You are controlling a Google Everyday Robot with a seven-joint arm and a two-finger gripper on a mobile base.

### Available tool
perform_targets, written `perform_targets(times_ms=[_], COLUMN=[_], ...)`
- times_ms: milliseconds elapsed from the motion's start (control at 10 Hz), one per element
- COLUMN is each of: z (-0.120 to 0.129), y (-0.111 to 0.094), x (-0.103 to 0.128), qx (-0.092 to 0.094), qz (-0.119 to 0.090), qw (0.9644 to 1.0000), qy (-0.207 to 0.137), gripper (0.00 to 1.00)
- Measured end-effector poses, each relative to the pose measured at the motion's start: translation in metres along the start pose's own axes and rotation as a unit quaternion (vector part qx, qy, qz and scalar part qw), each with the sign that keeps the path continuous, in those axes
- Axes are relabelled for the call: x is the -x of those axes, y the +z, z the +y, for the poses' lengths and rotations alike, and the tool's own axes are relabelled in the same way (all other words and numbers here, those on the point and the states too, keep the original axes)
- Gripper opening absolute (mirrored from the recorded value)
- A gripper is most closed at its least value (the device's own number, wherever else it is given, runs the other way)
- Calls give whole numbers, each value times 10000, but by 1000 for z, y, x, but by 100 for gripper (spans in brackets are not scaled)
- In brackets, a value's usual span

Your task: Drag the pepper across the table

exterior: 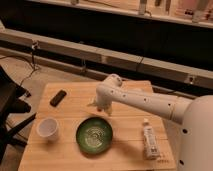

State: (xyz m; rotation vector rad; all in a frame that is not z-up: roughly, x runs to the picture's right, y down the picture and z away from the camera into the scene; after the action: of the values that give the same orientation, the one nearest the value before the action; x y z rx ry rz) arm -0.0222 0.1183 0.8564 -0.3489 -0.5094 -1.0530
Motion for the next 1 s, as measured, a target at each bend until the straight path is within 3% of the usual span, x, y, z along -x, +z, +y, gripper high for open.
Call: perform_targets(times_ms=[300,1000], z=[-9,-14], y=[1,25], x=[-33,-57], qx=[177,682], qz=[5,68], qw=[9996,9954], qy=[-233,-668], gripper=[80,80])
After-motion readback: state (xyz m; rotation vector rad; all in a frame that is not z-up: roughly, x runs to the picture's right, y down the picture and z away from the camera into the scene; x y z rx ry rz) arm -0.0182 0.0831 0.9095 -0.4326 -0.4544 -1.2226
